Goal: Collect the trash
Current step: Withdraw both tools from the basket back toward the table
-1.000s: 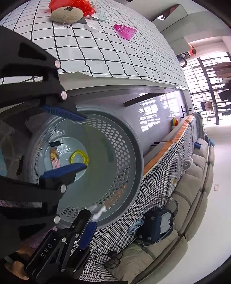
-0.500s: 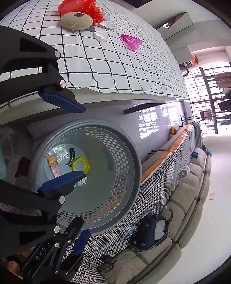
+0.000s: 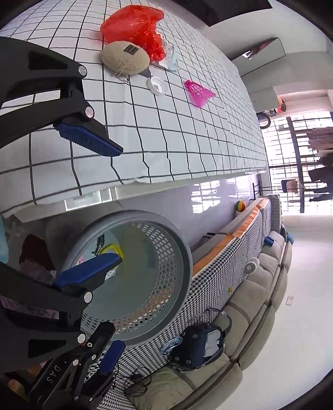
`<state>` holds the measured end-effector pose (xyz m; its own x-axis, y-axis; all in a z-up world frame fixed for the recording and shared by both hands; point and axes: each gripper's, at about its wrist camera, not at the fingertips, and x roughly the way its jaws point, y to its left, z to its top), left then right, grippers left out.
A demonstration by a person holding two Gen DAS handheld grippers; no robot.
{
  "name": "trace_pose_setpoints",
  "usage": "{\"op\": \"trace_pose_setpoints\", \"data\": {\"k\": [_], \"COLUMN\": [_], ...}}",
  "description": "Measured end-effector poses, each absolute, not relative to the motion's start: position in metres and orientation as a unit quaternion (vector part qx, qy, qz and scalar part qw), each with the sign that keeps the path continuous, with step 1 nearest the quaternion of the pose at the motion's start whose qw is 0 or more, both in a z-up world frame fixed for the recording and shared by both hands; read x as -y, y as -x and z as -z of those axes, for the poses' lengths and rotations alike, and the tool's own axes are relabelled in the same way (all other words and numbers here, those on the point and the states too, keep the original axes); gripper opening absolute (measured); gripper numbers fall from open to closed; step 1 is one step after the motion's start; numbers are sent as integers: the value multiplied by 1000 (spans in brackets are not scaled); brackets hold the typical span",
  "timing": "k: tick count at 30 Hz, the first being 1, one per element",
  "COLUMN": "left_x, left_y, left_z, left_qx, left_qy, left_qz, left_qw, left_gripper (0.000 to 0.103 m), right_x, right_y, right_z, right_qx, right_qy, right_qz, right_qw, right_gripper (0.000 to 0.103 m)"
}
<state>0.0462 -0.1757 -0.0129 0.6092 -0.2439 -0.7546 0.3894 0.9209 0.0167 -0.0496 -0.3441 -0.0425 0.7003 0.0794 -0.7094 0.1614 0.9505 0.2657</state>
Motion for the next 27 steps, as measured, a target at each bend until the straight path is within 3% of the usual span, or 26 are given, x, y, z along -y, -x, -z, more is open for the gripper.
{"op": "trace_pose_setpoints", "data": {"k": [27], "left_x": [-2], "left_y": [-54], "left_z": [0], "left_qx": [-378], "left_qy": [-39], "left_qz": [46], "left_qw": [924], "left_gripper": [76], "right_x": [201], "right_y": [-8], "right_z": [9], "right_qx": [-376], "right_qy": [-74], "right_qz": [-83], "right_qw": [920], "right_gripper": [58]}}
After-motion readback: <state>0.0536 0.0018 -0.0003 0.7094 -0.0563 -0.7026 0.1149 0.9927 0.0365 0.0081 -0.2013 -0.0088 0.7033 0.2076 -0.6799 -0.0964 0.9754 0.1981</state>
